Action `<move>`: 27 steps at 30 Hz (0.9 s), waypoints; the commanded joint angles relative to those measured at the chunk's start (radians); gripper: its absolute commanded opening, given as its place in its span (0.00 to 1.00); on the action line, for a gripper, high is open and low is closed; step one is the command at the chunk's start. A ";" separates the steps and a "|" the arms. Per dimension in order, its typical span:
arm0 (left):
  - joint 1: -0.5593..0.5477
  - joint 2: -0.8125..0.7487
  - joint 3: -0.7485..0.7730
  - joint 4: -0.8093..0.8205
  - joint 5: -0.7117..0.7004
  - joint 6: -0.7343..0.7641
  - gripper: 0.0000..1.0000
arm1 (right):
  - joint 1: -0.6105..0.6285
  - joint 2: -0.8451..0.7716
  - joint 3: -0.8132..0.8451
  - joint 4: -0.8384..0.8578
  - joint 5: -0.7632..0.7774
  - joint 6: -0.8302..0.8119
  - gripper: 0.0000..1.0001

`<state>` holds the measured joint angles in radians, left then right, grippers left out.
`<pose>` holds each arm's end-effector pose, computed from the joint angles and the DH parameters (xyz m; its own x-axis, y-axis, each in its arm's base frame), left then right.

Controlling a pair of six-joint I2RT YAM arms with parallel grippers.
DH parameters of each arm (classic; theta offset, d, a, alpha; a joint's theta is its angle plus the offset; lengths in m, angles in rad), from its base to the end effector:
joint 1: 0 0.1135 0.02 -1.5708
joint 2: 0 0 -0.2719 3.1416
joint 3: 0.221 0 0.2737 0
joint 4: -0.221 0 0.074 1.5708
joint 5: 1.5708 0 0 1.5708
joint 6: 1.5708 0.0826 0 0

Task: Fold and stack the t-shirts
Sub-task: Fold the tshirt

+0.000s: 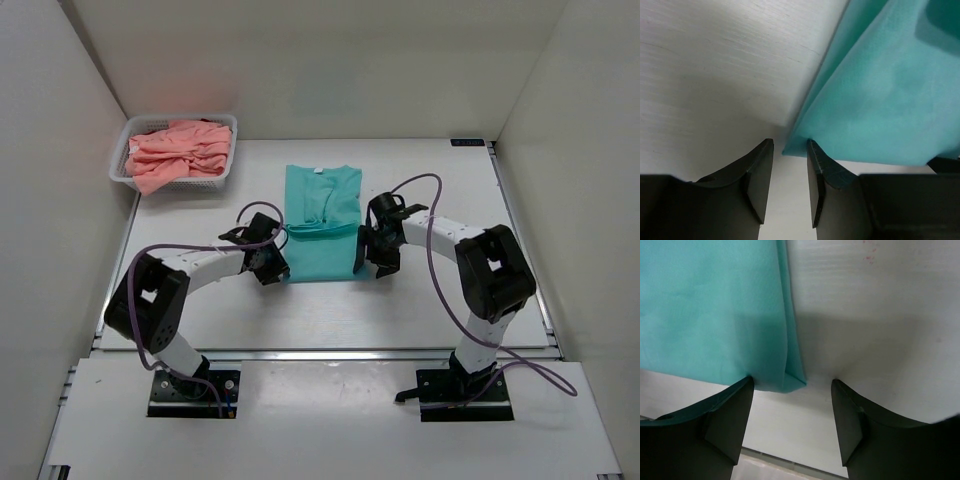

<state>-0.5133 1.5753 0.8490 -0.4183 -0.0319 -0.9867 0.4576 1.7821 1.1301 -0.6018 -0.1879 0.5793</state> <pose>0.2848 -0.1575 0.1104 -0.8373 -0.4852 -0.2522 -0.3974 0.8567 -0.3289 0.3288 0.1791 0.1176 -0.9795 0.1171 -0.1637 0.0597 0.9458 0.3192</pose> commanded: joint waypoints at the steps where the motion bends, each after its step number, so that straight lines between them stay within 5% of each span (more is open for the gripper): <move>1: -0.011 0.021 -0.002 0.012 -0.043 -0.018 0.45 | 0.012 0.040 0.016 0.039 0.015 0.019 0.61; 6: -0.051 0.120 0.067 -0.008 -0.028 -0.016 0.45 | 0.035 0.079 0.028 0.030 0.002 0.031 0.39; 8: -0.057 0.138 0.071 0.004 -0.011 -0.036 0.39 | 0.047 0.088 0.037 0.019 0.001 0.033 0.17; 9: -0.059 0.141 0.067 0.013 0.009 -0.046 0.26 | 0.038 0.092 0.043 0.011 -0.010 0.033 0.00; 11: -0.054 0.135 0.059 0.019 0.023 -0.052 0.00 | 0.041 0.079 0.042 -0.001 -0.034 0.028 0.00; 27: -0.057 -0.202 0.053 -0.244 0.193 0.027 0.00 | 0.073 -0.197 0.056 -0.303 -0.208 -0.035 0.00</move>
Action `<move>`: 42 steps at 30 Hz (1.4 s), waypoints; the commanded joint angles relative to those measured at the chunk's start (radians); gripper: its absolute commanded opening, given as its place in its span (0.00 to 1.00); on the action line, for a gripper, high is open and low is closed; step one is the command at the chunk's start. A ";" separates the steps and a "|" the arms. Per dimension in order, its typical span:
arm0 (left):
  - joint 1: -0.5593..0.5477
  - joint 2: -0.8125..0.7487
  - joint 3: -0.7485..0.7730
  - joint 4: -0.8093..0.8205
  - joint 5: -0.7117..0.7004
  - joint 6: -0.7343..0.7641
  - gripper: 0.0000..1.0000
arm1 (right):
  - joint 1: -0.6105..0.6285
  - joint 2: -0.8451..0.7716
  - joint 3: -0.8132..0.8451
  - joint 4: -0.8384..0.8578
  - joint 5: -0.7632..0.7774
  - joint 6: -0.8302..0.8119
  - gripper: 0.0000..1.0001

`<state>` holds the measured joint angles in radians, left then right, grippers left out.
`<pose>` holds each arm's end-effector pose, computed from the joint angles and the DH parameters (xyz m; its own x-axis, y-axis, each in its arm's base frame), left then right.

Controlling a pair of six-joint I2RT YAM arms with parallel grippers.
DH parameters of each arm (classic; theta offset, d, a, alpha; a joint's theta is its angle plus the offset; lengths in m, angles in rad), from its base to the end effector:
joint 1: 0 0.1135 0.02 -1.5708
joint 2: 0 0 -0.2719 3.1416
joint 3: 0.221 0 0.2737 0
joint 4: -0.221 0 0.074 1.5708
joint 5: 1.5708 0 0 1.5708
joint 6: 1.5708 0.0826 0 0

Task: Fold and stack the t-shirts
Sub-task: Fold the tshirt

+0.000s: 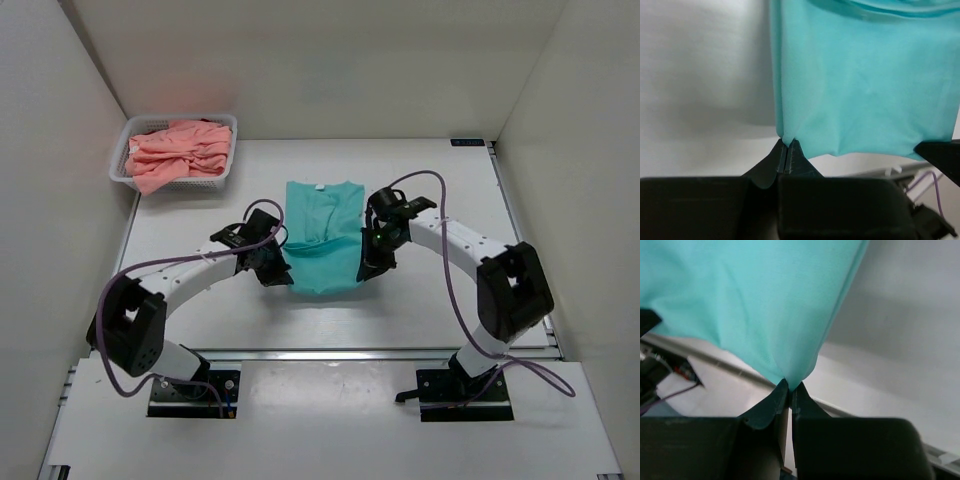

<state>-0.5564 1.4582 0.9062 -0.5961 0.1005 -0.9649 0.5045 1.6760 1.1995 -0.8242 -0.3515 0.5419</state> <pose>0.2609 -0.1720 0.1523 -0.9017 -0.4023 -0.1584 -0.3174 0.8647 -0.3893 0.2960 0.1959 0.1687 -0.9983 0.0019 -0.0575 -0.0225 0.9064 0.4219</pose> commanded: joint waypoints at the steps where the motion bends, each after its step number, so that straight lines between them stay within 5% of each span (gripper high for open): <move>1: -0.013 -0.094 -0.009 -0.073 0.068 -0.001 0.00 | 0.029 -0.122 -0.020 -0.087 -0.056 0.009 0.00; 12: 0.042 -0.226 0.075 -0.202 0.125 0.000 0.00 | -0.018 -0.303 -0.072 -0.200 -0.144 0.055 0.00; 23: 0.118 -0.095 0.200 -0.182 0.165 0.044 0.00 | -0.155 -0.349 -0.111 -0.227 -0.221 0.055 0.00; 31: 0.188 0.103 0.336 -0.154 0.202 0.068 0.00 | -0.280 -0.141 0.057 -0.231 -0.233 -0.036 0.00; 42: 0.236 0.445 0.693 -0.191 0.209 0.088 0.00 | -0.356 0.238 0.510 -0.313 -0.192 -0.119 0.00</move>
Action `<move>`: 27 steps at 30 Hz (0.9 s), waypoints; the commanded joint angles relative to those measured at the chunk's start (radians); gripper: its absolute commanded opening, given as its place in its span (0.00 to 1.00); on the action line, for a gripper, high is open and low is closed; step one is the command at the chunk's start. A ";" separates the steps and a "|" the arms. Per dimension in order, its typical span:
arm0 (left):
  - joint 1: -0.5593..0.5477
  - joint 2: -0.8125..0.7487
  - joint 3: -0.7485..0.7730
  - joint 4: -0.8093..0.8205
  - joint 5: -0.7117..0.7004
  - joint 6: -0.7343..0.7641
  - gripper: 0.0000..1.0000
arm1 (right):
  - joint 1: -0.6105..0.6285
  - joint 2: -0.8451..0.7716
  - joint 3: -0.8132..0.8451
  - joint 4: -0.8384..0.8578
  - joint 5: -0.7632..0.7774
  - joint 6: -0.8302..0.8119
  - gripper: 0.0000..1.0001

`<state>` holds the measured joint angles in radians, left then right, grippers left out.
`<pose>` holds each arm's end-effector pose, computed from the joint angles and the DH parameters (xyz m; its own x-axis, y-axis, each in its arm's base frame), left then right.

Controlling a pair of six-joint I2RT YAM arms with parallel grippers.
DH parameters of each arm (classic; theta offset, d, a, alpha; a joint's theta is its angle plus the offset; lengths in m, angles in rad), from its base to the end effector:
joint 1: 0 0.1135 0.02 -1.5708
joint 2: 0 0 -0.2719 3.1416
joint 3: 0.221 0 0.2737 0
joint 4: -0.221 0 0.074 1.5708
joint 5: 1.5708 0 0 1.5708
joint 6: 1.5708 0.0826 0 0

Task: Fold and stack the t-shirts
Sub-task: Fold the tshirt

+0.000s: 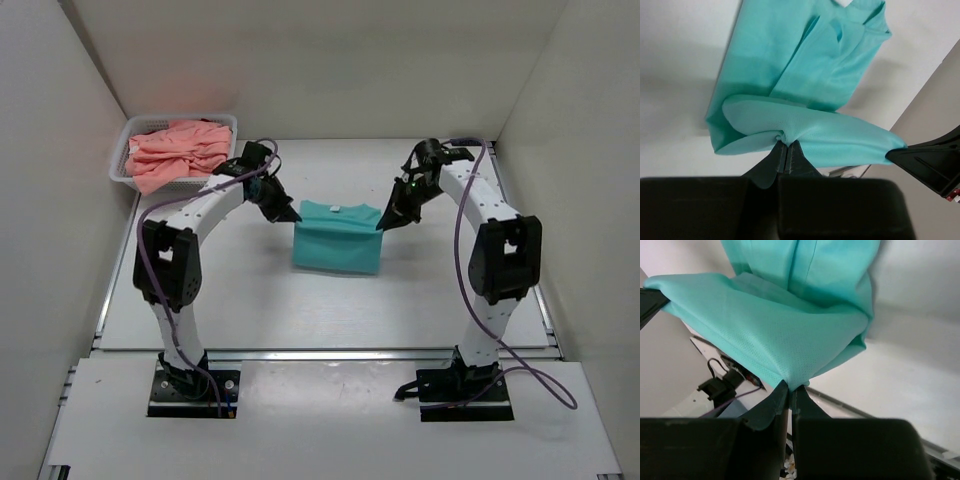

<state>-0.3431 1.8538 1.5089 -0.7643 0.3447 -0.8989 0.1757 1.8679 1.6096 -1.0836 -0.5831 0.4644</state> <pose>0.4004 -0.1727 0.2049 -0.8836 -0.4665 -0.0404 -0.3746 0.7559 -0.5369 0.3914 0.1157 0.2241 -0.9778 0.2061 0.0373 0.1891 0.7916 0.5811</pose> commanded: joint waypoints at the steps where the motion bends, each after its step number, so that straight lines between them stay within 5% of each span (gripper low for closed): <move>1: 0.026 0.070 0.124 -0.026 -0.038 0.020 0.00 | -0.033 0.084 0.120 -0.059 0.049 -0.035 0.00; 8: 0.047 0.275 0.327 -0.006 -0.050 0.008 0.12 | -0.056 0.345 0.407 -0.055 0.097 -0.038 0.00; 10: 0.056 0.330 0.379 0.020 -0.050 -0.017 0.26 | -0.073 0.424 0.552 -0.050 0.097 -0.017 0.00; 15: 0.093 0.328 0.357 0.163 -0.027 -0.113 0.34 | -0.100 0.680 0.932 -0.111 0.051 0.039 0.00; 23: 0.082 0.251 0.261 0.313 -0.042 -0.167 0.38 | -0.108 0.809 1.015 -0.046 0.002 0.056 0.01; 27: 0.046 0.309 0.381 0.272 -0.041 -0.127 0.38 | -0.104 0.809 1.010 0.033 -0.018 0.046 0.31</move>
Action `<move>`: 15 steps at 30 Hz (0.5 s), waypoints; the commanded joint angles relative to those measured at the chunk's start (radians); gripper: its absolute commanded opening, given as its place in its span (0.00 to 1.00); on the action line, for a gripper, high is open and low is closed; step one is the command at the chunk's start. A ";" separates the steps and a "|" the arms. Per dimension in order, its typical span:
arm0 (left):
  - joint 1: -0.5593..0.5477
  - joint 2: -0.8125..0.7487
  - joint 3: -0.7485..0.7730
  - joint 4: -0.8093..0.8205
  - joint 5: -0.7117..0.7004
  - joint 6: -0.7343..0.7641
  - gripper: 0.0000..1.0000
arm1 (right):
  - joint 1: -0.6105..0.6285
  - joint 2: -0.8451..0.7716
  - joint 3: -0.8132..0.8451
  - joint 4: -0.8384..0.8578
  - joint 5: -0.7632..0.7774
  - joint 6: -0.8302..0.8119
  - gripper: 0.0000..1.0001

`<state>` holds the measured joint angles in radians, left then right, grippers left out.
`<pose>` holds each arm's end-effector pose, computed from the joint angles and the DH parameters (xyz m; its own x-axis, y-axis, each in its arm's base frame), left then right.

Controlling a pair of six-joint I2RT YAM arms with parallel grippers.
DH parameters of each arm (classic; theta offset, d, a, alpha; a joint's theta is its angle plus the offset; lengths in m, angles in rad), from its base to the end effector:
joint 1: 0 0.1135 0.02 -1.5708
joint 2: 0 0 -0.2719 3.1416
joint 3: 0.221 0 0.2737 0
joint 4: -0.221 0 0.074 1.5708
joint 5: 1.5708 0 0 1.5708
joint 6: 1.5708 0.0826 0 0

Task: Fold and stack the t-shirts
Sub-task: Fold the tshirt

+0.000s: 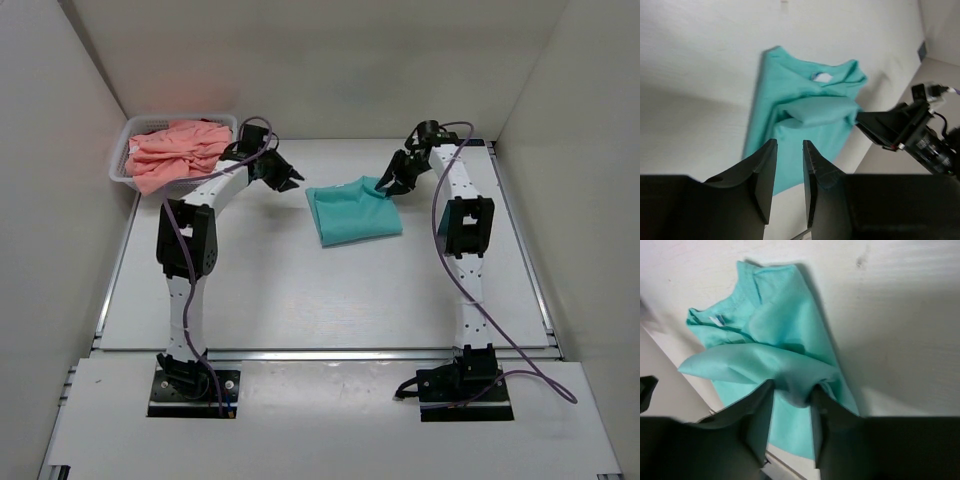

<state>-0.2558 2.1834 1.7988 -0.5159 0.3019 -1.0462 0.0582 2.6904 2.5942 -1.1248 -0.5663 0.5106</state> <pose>0.5175 -0.1607 0.1716 -0.7435 -0.6597 -0.1095 -0.4457 0.6109 -0.6544 0.5819 0.0783 0.1311 -0.9319 0.3588 -0.0527 0.2554 0.7524 0.6072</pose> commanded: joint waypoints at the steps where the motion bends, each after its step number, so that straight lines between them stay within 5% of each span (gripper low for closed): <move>1: -0.057 -0.008 0.114 0.016 -0.006 0.021 0.38 | 0.015 -0.023 0.033 0.089 -0.034 0.002 0.34; 6: -0.115 0.048 0.197 0.068 -0.006 0.006 0.35 | 0.016 -0.056 0.066 0.158 -0.029 -0.001 0.61; 15: -0.192 0.168 0.303 0.008 0.011 -0.009 0.28 | -0.012 -0.149 0.050 0.194 0.014 -0.029 0.71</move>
<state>-0.4404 2.3432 2.1044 -0.4744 0.3038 -1.0458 0.0597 2.6446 2.6156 -0.9714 -0.5629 0.5045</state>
